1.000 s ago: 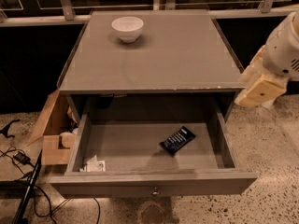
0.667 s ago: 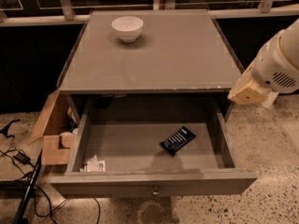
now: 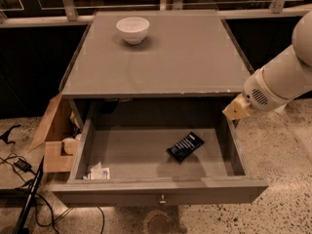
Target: Pick rxbar blueberry from top drawer and place on counter
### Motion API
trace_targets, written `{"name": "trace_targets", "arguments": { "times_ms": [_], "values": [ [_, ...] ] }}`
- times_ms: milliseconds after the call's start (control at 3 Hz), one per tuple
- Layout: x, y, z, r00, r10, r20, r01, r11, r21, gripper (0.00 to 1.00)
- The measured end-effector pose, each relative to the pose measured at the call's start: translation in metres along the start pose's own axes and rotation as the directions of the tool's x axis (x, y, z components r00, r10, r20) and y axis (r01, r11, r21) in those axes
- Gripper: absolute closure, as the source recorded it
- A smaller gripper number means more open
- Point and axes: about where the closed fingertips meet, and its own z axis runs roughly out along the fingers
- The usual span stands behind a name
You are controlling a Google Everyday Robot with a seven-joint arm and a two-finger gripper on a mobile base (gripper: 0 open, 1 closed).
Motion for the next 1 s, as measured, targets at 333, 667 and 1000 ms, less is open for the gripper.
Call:
{"name": "trace_targets", "arguments": {
  "times_ms": [333,667,1000],
  "values": [
    [0.0,0.0,0.0,1.0,0.0,0.0,0.0,1.0,0.0,1.0],
    [0.011,0.006,0.013,1.0,-0.024,0.018,0.023,0.9996,0.015,1.0],
    [0.029,0.016,0.032,0.997,-0.02,0.072,0.018,0.9995,0.026,1.0]
  ]
}}
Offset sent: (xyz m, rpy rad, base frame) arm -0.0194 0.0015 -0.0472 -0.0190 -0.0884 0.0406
